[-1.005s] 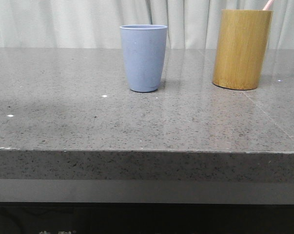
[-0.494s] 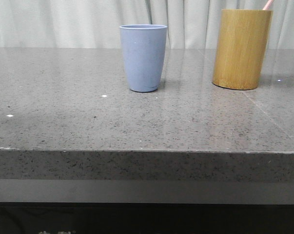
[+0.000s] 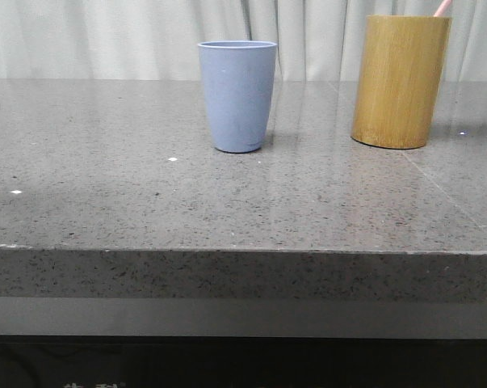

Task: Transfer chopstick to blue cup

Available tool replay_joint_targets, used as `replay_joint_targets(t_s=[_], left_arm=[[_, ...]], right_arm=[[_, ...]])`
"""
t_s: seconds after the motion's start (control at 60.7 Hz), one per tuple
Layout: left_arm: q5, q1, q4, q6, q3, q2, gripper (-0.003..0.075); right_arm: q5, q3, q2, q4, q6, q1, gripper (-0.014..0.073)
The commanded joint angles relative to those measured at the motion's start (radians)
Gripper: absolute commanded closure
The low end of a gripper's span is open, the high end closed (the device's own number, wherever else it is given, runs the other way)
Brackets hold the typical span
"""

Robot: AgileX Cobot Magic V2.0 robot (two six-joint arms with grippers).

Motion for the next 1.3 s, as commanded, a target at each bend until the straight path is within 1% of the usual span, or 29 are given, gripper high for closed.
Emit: replay_joint_targets(t_s=[0.0,0.165,0.214,0.313,0.428,0.56,0.725,0.774,0.856,1.005,1.12,1.219,1.285], left_arm=[[-0.077,0.002,-0.004,-0.005,-0.028,-0.010,0.0405],[-0.077,0.002,-0.004,-0.005,-0.028,-0.010,0.0405],[-0.077,0.002,-0.004,-0.005,-0.028,-0.010,0.0405],[-0.077,0.002,-0.004,-0.005,-0.028,-0.010,0.0405],[-0.077,0.002,-0.004,-0.005,-0.028,-0.010,0.0405],[-0.077,0.002,-0.004,-0.005,-0.028,-0.010,0.0405],[-0.081,0.002,-0.004,-0.005,-0.028,-0.010,0.0405],[-0.084,0.002,-0.004,-0.005,-0.028,-0.010,0.0405],[-0.087,0.002,-0.004,-0.005,-0.028,-0.010,0.0405],[-0.095,0.002,-0.004,-0.005,-0.028,-0.010,0.0405],[-0.096,0.002,-0.004,-0.005,-0.028,-0.010,0.0405],[-0.096,0.002,-0.004,-0.005,-0.028,-0.010,0.0405],[-0.096,0.002,-0.004,-0.005,-0.028,-0.010,0.0405]], right_arm=[[-0.044,-0.039,-0.039,0.005,-0.008,0.001,0.0554],[-0.033,-0.040,-0.042,-0.013,-0.008,0.001,0.0692],[-0.034,-0.040,-0.048,-0.028,-0.008,0.001,0.0713],[-0.030,-0.050,-0.065,-0.083,-0.008,0.001,0.0711],[0.003,-0.105,-0.095,-0.170,-0.008,0.001,0.0711],[0.092,-0.238,-0.144,-0.233,-0.008,0.001,0.0711],[0.234,-0.430,-0.184,-0.278,-0.009,0.020,0.0711],[0.278,-0.480,-0.185,-0.280,-0.017,0.041,0.0711],[0.335,-0.546,-0.185,-0.280,-0.068,0.109,0.0711],[0.310,-0.558,-0.177,-0.280,-0.191,0.275,0.0711],[0.280,-0.558,-0.144,-0.280,-0.210,0.377,0.0711],[0.257,-0.558,-0.097,-0.280,-0.210,0.422,0.0711],[0.246,-0.558,-0.058,-0.280,-0.210,0.432,0.0711]])
